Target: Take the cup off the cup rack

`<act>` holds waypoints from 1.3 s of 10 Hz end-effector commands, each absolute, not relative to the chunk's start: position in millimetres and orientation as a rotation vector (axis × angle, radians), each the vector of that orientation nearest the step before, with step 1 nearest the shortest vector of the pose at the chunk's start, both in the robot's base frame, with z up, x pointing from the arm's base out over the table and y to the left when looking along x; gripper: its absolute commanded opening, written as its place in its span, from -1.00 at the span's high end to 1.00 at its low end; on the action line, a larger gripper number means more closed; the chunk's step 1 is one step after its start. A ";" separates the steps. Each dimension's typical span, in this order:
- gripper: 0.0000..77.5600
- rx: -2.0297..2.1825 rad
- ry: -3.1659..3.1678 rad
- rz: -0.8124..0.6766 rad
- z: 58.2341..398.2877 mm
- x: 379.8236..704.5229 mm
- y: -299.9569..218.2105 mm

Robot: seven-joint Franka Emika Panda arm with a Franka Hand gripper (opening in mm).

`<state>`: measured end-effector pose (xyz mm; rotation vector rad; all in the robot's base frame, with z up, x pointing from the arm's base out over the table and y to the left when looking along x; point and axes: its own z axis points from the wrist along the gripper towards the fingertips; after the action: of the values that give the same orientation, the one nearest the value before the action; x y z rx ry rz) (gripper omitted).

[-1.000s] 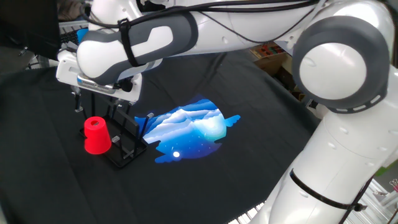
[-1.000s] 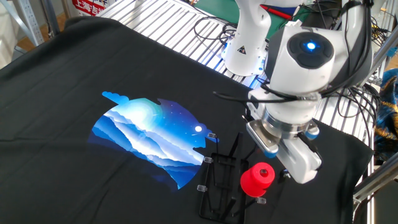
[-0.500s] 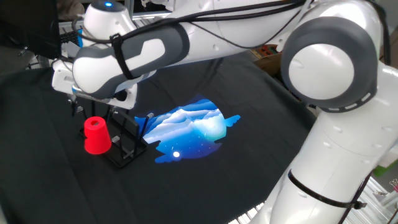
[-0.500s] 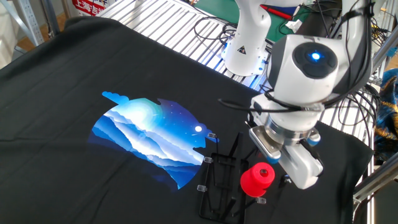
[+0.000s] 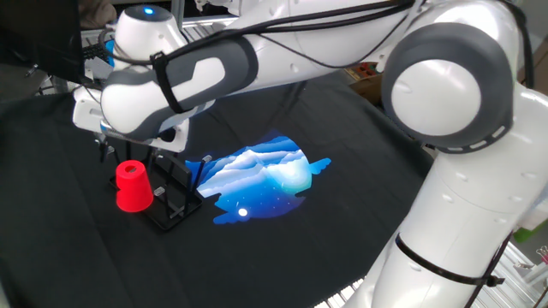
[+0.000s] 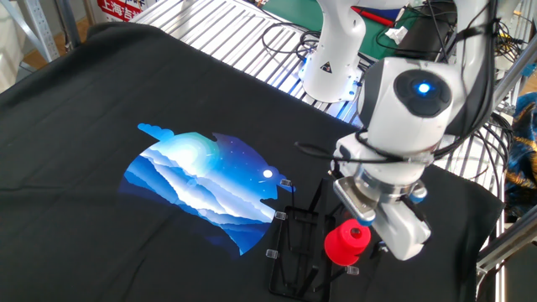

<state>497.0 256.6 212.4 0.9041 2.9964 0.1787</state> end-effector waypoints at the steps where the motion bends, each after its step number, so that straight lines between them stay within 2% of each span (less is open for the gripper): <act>1: -1.00 0.858 2.979 0.159 186.1 502.8 252.1; 11: -1.00 0.836 2.992 0.065 172.9 493.3 254.7; 12: 0.97 0.836 2.992 0.065 172.9 493.3 254.7; 13: 0.97 0.836 2.992 0.065 172.9 493.3 254.7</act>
<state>493.8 254.3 172.3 0.8473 2.9839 0.0751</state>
